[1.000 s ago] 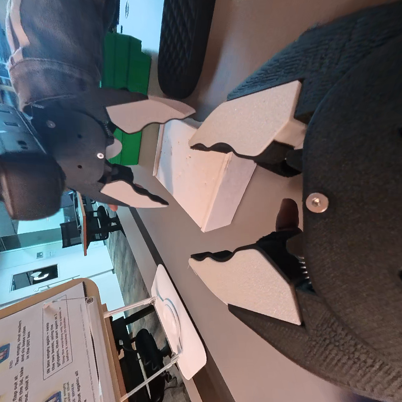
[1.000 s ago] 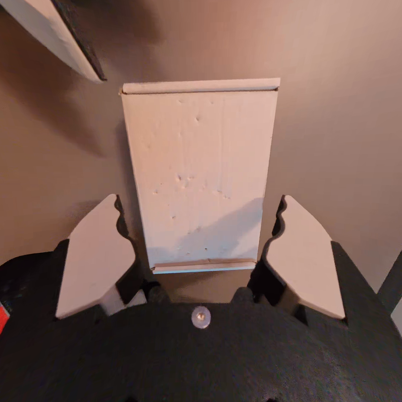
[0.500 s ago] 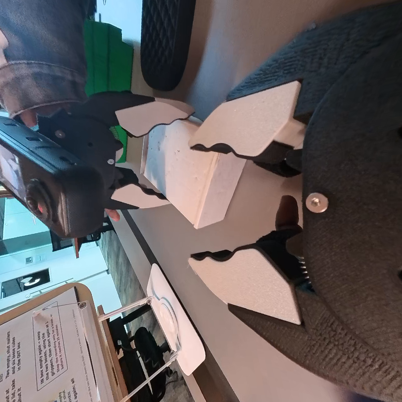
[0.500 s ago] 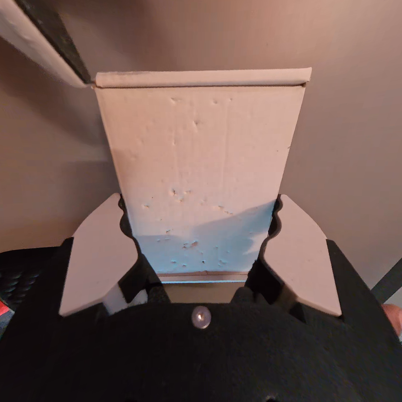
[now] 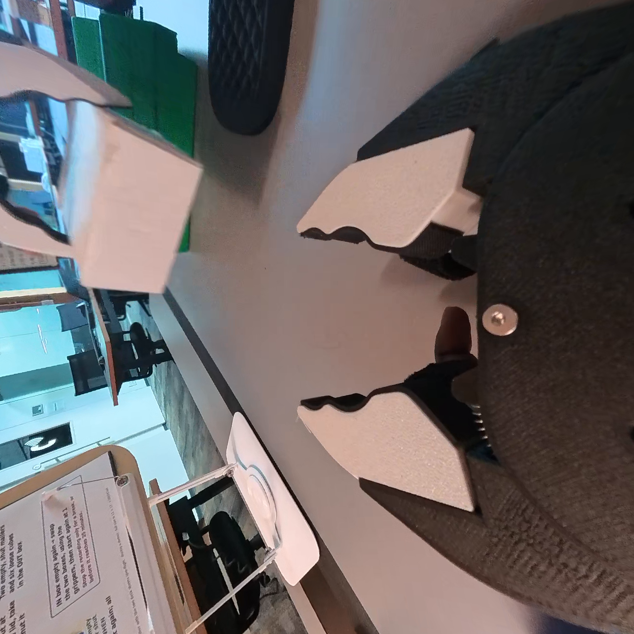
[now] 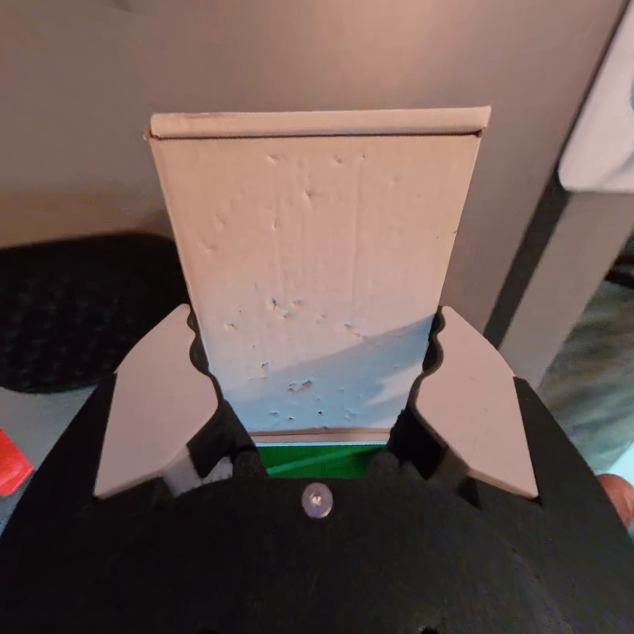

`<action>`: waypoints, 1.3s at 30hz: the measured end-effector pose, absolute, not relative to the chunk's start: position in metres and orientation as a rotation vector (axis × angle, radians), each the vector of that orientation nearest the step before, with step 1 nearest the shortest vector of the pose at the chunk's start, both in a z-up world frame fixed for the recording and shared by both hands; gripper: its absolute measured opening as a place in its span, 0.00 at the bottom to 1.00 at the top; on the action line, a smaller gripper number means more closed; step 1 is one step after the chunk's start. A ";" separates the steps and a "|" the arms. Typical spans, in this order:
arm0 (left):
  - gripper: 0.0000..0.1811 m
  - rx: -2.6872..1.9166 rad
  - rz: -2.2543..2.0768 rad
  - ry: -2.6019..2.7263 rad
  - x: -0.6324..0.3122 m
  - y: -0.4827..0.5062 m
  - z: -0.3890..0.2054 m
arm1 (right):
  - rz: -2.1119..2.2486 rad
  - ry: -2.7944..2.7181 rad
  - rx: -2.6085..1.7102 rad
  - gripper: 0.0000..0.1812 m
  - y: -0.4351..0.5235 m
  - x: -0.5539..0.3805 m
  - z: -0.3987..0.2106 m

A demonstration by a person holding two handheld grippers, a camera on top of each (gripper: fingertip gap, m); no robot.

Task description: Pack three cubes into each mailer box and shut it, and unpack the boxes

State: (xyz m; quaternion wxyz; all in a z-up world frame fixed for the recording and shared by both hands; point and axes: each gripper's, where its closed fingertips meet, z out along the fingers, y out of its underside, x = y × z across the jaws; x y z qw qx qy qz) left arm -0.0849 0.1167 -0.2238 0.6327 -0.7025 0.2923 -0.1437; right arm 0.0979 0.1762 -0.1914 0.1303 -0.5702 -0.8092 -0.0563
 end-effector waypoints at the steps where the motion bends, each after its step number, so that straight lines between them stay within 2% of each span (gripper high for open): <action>1: 0.48 -1.606 -0.328 0.669 -0.085 0.117 -0.224 | -0.185 -2.316 -1.680 0.69 0.182 0.114 -0.182; 9: 0.48 -1.624 -0.303 0.671 -0.087 0.119 -0.229 | -0.358 -2.040 -1.892 0.69 0.232 0.254 -0.135; 17: 0.48 -1.630 -0.288 0.688 -0.086 0.119 -0.232 | -0.584 -2.002 -1.936 0.69 0.275 0.349 -0.158; 29: 0.47 -1.631 -0.276 0.717 -0.083 0.118 -0.234 | -0.687 -2.203 -1.878 0.69 0.298 0.357 -0.239; 39: 0.46 -1.629 -0.273 0.728 -0.082 0.118 -0.235 | -0.821 -2.319 -1.838 0.69 0.313 0.366 -0.263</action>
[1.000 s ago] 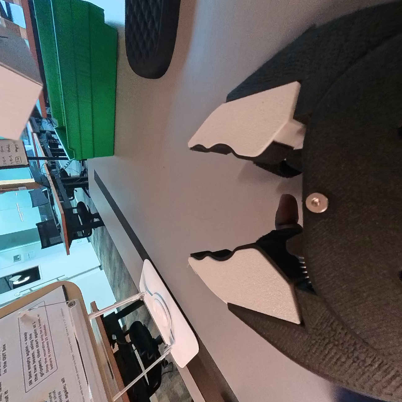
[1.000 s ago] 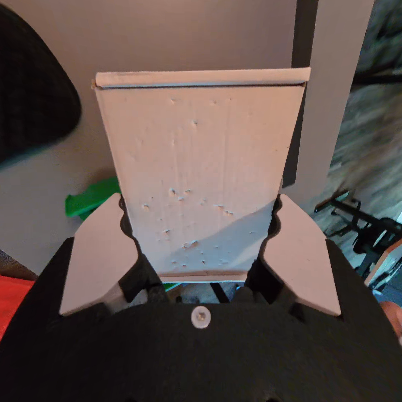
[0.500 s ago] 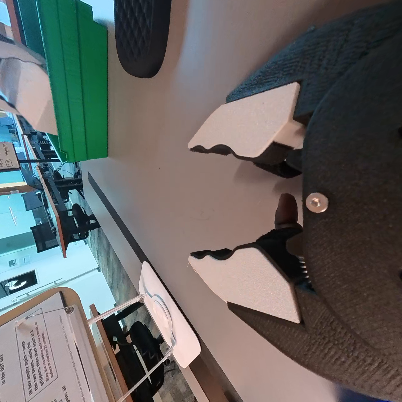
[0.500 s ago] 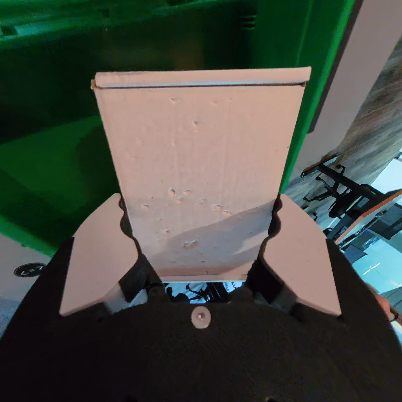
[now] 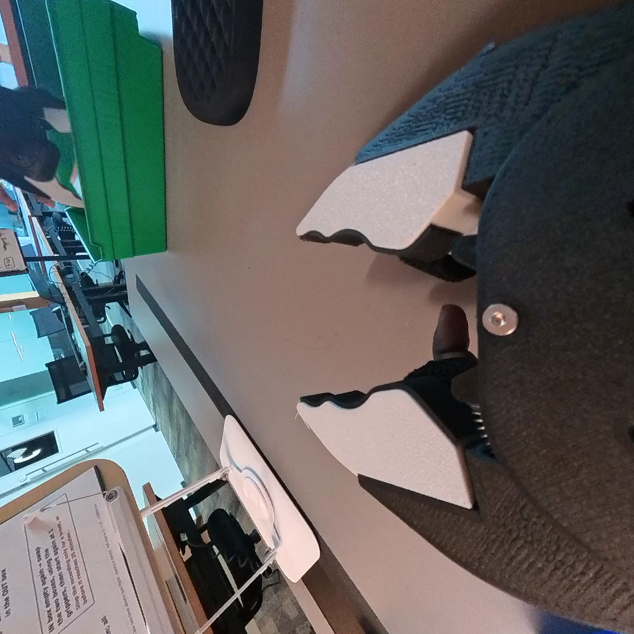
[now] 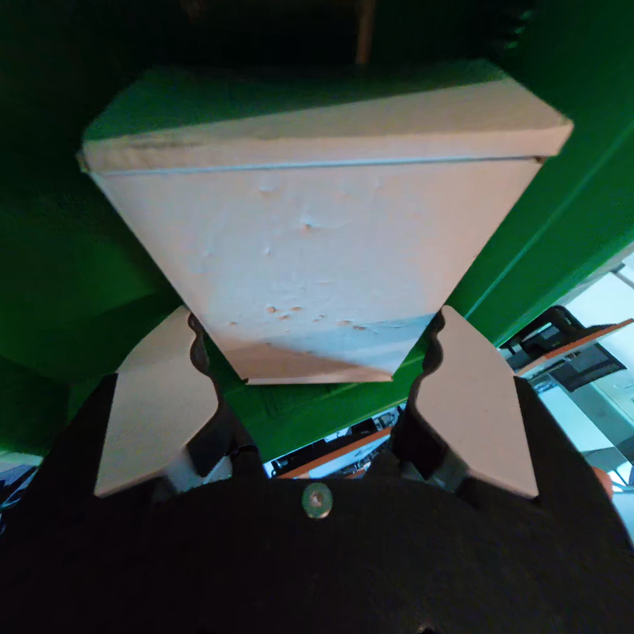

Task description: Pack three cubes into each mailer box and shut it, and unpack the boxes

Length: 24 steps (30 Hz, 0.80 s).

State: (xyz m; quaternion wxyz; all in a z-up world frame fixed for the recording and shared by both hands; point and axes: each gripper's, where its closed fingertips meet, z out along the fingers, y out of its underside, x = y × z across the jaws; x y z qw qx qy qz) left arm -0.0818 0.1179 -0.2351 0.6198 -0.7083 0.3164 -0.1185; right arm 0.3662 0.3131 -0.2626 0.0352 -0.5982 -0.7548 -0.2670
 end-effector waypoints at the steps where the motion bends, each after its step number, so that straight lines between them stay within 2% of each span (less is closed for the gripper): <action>1: 0.46 -1.628 -0.272 0.728 -0.082 0.118 -0.235 | -0.818 -2.309 -1.836 0.69 0.315 0.365 -0.262; 10: 0.46 -1.618 -0.278 0.738 -0.081 0.117 -0.234 | -0.853 -2.276 -1.872 0.69 0.324 0.365 -0.262; 12: 0.47 -1.615 -0.281 0.738 -0.080 0.116 -0.234 | -0.862 -2.271 -1.845 0.66 0.325 0.362 -0.262; 18: 0.47 -1.613 -0.279 0.743 -0.080 0.116 -0.234 | -0.848 -2.151 -1.849 0.68 0.328 0.363 -0.246; 22: 0.47 -1.615 -0.276 0.745 -0.080 0.116 -0.234 | -0.390 -1.721 -1.805 0.69 0.316 0.304 -0.193; 24: 0.47 -1.618 -0.274 0.741 -0.080 0.116 -0.234 | -0.098 -1.485 -1.688 0.66 0.295 0.263 -0.152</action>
